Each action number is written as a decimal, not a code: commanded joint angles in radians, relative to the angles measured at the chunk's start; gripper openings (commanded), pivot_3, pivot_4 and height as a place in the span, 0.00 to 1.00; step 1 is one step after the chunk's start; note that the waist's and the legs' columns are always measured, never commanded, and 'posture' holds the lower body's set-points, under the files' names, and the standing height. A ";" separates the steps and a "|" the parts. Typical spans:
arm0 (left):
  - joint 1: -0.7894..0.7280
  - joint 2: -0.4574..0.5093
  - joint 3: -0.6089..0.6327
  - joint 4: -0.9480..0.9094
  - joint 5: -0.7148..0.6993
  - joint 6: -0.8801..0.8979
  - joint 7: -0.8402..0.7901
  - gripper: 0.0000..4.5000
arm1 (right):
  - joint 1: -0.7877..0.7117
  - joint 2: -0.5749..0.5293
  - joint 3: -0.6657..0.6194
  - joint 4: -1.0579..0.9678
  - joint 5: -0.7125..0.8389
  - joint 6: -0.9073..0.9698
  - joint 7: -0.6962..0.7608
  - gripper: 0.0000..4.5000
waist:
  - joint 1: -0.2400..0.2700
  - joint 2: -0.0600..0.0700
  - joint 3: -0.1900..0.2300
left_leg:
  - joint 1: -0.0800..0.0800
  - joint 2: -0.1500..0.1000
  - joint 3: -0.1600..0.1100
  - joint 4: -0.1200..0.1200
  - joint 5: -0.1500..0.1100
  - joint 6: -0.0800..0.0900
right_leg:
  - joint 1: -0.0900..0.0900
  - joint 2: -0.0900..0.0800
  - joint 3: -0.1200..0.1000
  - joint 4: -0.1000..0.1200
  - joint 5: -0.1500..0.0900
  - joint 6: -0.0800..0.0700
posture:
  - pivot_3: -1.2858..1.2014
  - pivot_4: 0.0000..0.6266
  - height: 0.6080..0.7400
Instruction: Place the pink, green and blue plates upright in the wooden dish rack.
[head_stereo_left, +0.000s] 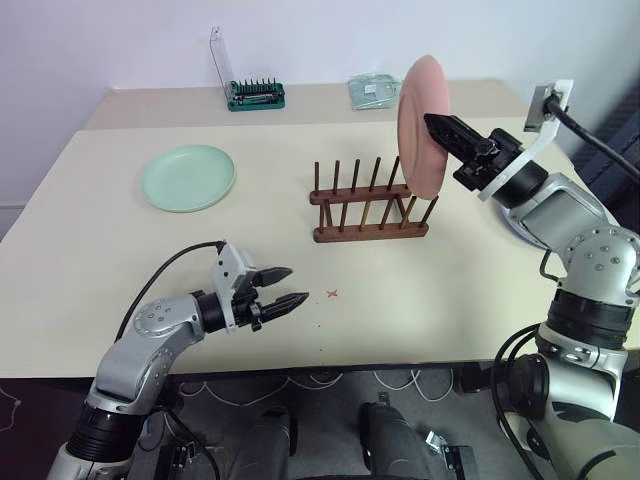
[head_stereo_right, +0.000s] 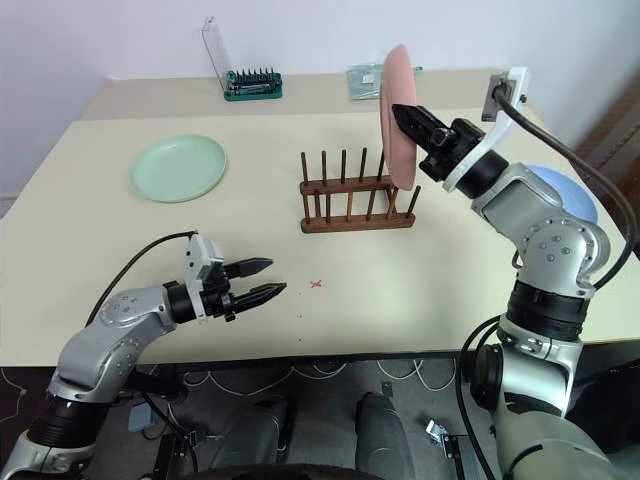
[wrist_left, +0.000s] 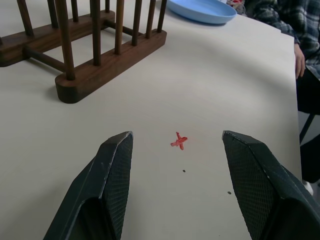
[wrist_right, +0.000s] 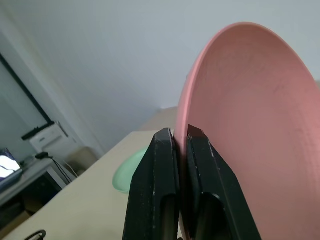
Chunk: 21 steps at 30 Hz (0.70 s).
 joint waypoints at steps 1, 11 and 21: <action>-0.014 -0.005 -0.008 -0.026 -0.007 -0.006 -0.012 0.65 | -0.052 0.002 -0.056 0.041 0.069 0.012 -0.043 0.00 | -0.001 0.000 0.000 | 0.000 0.000 0.000 0.000 0.000 0.000 | 0.000 0.000 0.000 0.000 0.000 0.000 | 0.52 0.24 1.00; -0.023 -0.026 -0.017 -0.006 0.011 -0.029 -0.023 0.65 | -0.100 -0.019 -0.089 0.211 0.106 0.051 -0.080 0.00 | -0.001 0.000 0.000 | 0.000 0.000 0.000 0.000 0.000 0.000 | 0.000 0.000 0.000 0.000 0.000 0.000 | 0.52 0.24 1.00; -0.021 -0.052 -0.023 0.044 0.045 -0.085 -0.032 0.65 | -0.097 -0.038 -0.071 0.217 0.043 -0.011 -0.042 0.66 | -0.001 0.001 0.000 | 0.000 0.000 0.000 0.000 0.000 0.000 | 0.000 0.000 0.000 0.000 0.000 0.000 | 0.52 0.24 1.00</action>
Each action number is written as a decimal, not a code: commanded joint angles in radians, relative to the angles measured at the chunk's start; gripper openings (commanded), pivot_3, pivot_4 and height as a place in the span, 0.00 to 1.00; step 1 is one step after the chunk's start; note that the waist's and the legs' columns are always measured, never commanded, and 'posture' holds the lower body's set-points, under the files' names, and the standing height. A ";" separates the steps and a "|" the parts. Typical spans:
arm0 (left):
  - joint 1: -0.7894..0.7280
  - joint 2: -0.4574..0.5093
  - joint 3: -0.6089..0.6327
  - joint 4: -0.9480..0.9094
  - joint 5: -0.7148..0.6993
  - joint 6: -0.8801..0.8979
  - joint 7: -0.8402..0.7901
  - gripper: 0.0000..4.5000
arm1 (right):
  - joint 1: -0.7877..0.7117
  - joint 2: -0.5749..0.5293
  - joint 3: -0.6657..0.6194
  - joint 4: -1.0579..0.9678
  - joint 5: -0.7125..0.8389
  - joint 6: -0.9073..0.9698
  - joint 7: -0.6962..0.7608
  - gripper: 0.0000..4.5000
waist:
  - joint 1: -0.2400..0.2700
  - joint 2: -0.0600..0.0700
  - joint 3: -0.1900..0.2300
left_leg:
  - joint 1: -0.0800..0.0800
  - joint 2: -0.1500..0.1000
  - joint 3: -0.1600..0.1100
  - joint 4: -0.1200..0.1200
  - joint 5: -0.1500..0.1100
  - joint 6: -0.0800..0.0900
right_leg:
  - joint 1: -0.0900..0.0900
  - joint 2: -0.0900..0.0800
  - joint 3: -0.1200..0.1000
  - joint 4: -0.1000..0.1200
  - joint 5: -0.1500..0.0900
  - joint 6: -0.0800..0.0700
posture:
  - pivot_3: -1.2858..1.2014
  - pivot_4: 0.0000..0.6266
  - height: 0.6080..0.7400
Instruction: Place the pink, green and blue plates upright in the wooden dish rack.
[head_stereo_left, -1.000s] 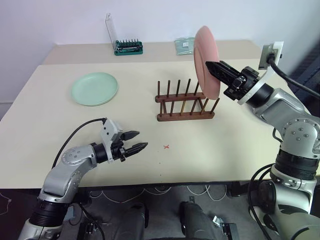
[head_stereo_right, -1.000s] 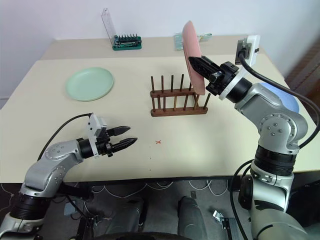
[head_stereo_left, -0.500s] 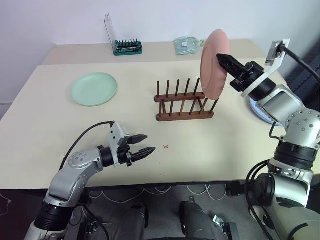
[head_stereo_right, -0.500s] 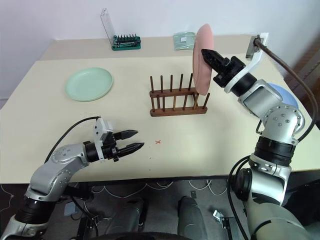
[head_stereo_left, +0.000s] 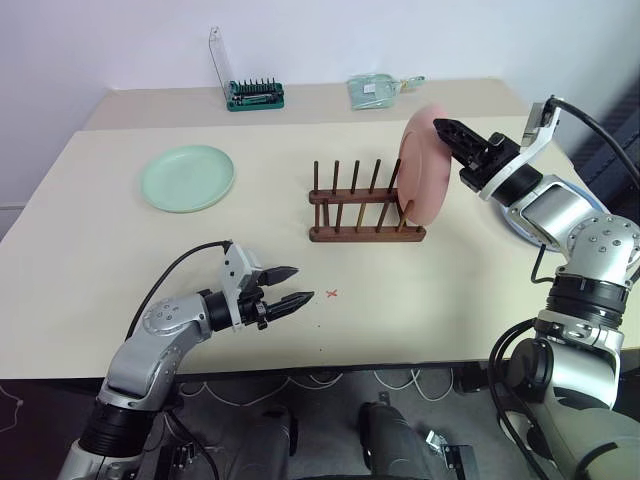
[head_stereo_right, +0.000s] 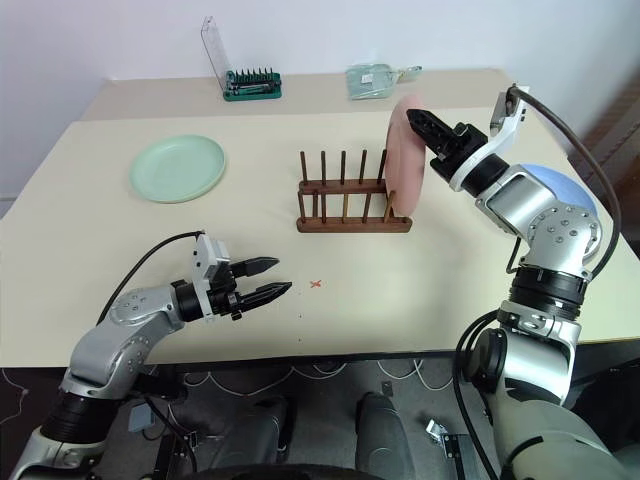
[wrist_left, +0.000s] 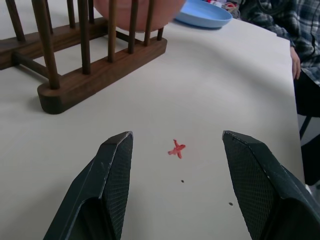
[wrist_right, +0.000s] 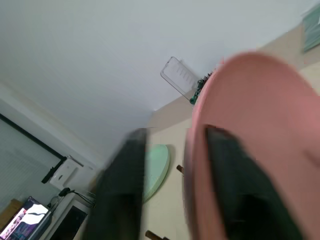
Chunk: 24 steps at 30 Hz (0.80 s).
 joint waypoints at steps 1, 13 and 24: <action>-0.002 -0.005 -0.007 -0.006 0.009 -0.032 -0.011 0.65 | -0.026 -0.036 0.003 -0.057 -0.043 -0.071 0.047 0.66 | 0.000 0.000 0.000 | 0.000 0.000 0.000 0.000 0.000 0.000 | 0.000 0.000 0.000 0.000 0.000 0.000 | 0.52 0.24 1.00; -0.083 -0.075 0.165 0.076 -0.019 -0.022 0.183 0.82 | 0.011 -0.227 0.210 -0.307 -0.486 -0.428 0.185 0.66 | 0.002 0.001 0.001 | 0.000 0.000 0.000 0.000 0.000 0.000 | 0.000 0.000 0.000 0.000 0.000 0.000 | 0.52 0.24 1.00; -0.463 -0.115 0.538 0.509 0.004 0.111 0.804 0.99 | 0.004 -0.243 0.611 -0.540 -0.828 -0.605 0.356 0.66 | 0.001 -0.001 0.000 | 0.000 -0.001 0.000 0.001 0.000 0.000 | -0.001 0.000 0.000 0.000 0.000 0.002 | 0.52 0.24 1.00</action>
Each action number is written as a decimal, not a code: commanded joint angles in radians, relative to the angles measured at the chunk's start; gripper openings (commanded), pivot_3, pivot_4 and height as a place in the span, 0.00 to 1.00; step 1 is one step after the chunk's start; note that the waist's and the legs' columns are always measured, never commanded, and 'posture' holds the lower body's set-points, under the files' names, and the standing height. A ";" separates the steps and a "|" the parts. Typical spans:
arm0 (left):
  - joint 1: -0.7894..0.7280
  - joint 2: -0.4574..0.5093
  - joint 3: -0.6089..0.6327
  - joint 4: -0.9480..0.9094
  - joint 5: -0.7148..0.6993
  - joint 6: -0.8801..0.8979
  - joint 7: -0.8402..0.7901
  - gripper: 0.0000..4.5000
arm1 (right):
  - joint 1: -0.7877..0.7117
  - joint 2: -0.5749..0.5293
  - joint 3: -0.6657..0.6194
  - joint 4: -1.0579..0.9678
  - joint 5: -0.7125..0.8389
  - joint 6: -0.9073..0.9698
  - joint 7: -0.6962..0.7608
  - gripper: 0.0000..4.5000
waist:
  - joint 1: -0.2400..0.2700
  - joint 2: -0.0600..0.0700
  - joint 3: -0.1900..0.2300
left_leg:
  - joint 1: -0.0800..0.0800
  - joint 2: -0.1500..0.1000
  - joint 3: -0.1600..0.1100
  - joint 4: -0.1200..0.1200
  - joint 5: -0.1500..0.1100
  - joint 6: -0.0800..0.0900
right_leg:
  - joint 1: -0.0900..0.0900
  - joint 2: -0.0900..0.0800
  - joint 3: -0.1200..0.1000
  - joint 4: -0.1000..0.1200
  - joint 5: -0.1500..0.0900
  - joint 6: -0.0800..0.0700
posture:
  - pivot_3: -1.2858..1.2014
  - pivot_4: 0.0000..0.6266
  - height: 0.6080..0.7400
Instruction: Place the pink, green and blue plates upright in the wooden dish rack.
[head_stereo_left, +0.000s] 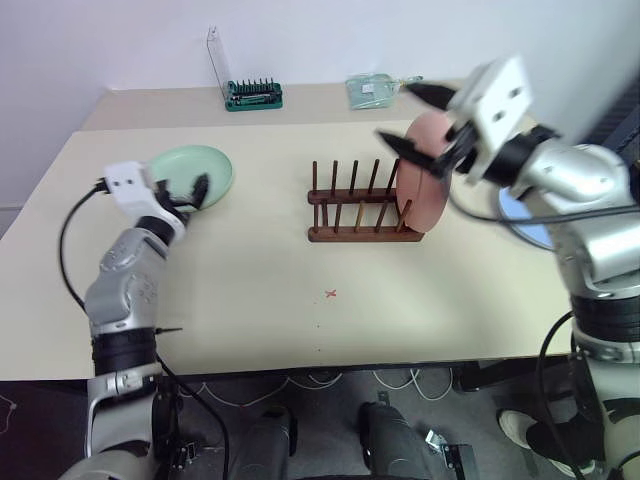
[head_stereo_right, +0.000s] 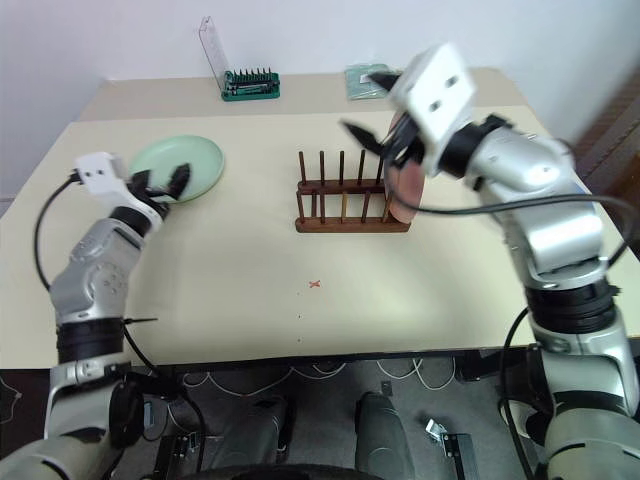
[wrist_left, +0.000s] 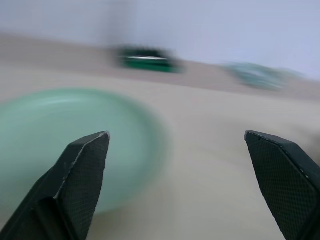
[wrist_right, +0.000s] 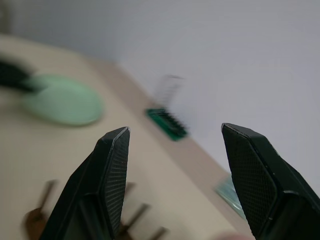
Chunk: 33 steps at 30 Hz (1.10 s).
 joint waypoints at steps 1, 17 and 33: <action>-0.059 0.015 0.049 0.082 -0.004 0.057 0.091 0.99 | -0.013 0.038 0.010 -0.057 -0.031 -0.029 0.012 0.66 | 0.006 -0.001 0.000 | 0.000 0.000 0.000 0.000 0.000 0.000 | 0.000 0.000 0.000 0.000 0.000 0.000 | 0.52 0.24 1.00; -0.406 0.109 0.103 0.728 0.020 -0.009 0.182 0.71 | 0.062 0.107 0.010 -0.131 -0.061 0.011 0.033 0.66 | -0.002 -0.005 0.000 | -0.001 -0.001 -0.003 0.000 0.001 -0.001 | -0.001 0.000 -0.001 0.001 0.001 0.001 | 0.52 0.24 1.00; -0.233 -0.043 -0.005 0.038 -0.022 -0.172 0.017 0.02 | 0.041 0.105 0.109 -0.055 -0.317 -0.138 0.013 0.66 | 0.001 -0.005 0.000 | -0.002 -0.001 -0.002 0.000 0.001 -0.002 | -0.002 0.000 -0.001 0.001 0.001 0.001 | 0.52 0.24 1.00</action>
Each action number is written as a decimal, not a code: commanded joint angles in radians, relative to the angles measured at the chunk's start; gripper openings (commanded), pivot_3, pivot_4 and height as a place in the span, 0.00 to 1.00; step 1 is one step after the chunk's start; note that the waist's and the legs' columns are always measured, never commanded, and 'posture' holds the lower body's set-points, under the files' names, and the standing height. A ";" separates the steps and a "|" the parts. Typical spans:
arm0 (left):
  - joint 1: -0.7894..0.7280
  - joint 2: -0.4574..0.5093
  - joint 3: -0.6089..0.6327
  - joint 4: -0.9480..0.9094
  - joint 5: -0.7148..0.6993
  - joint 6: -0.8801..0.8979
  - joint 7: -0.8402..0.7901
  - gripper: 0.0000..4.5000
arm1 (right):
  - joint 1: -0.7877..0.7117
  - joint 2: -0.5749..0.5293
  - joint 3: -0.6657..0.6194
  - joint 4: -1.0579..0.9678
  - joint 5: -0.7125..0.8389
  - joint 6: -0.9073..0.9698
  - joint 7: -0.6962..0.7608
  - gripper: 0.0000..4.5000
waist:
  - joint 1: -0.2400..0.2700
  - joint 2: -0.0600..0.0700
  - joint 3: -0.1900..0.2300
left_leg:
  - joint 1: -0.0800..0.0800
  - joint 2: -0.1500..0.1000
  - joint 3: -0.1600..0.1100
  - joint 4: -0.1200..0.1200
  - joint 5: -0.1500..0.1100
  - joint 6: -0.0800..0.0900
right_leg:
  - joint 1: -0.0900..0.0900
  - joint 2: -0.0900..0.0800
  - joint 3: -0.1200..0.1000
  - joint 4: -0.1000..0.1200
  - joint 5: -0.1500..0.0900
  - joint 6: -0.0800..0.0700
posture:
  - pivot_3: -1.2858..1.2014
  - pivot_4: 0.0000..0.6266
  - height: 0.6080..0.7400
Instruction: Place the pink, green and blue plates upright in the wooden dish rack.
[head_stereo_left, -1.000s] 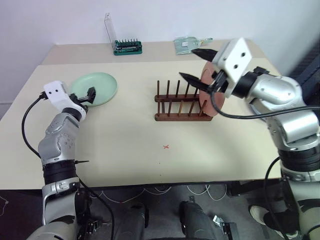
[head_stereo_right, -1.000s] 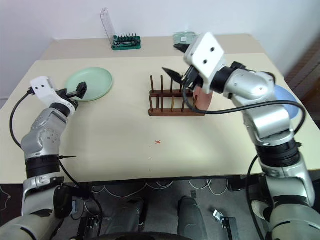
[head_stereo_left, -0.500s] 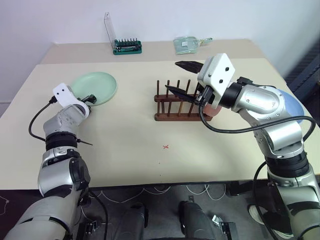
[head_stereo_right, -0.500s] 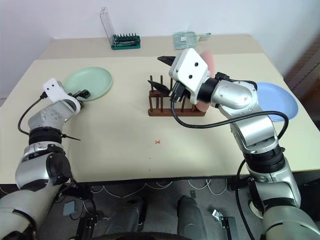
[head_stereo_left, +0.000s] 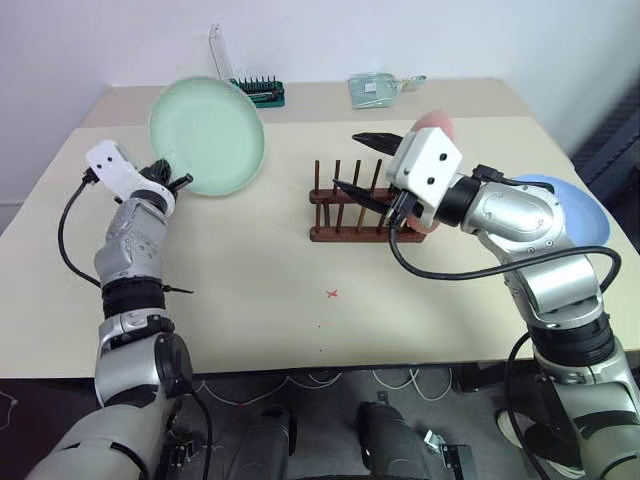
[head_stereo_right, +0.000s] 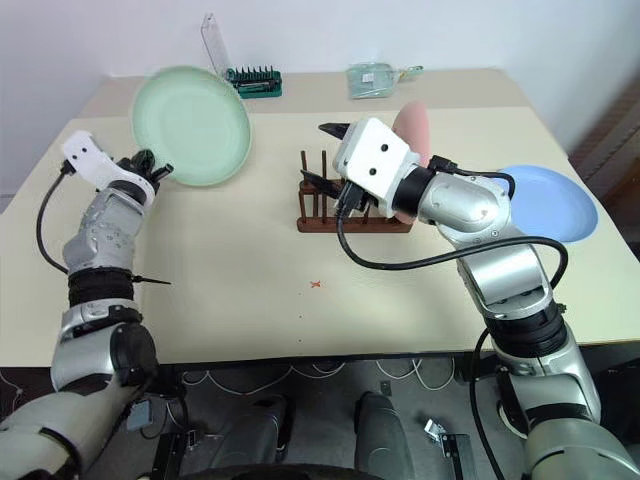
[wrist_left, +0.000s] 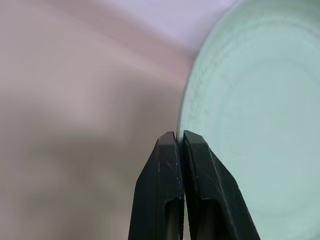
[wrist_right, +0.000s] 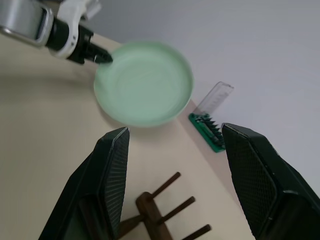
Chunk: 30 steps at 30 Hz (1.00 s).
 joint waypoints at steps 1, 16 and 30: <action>0.007 -0.027 -0.062 -0.276 -0.025 0.003 -0.015 0.02 | -0.054 -0.001 0.050 0.060 -0.145 -0.126 -0.029 0.66 | 0.000 0.000 0.000 | 0.000 0.000 0.001 0.000 0.000 0.000 | 0.000 0.000 0.000 0.000 0.000 0.000 | 0.52 0.24 1.00; -0.030 -0.185 -0.265 -0.651 -0.061 0.261 0.087 0.00 | -0.182 0.036 0.194 0.341 -0.606 -0.514 -0.175 0.99 | 0.001 0.000 0.000 | 0.000 0.000 0.001 0.000 0.003 -0.005 | 0.001 0.000 0.001 -0.001 0.000 0.000 | 0.52 0.24 1.00; -0.011 -0.241 -0.271 -0.727 -0.126 0.344 0.081 0.00 | -0.180 0.042 0.181 0.414 -0.777 -0.522 -0.222 0.37 | 0.001 0.000 0.000 | 0.000 0.000 0.001 0.000 0.003 -0.005 | 0.001 0.000 0.001 -0.001 0.000 0.000 | 0.52 0.24 1.00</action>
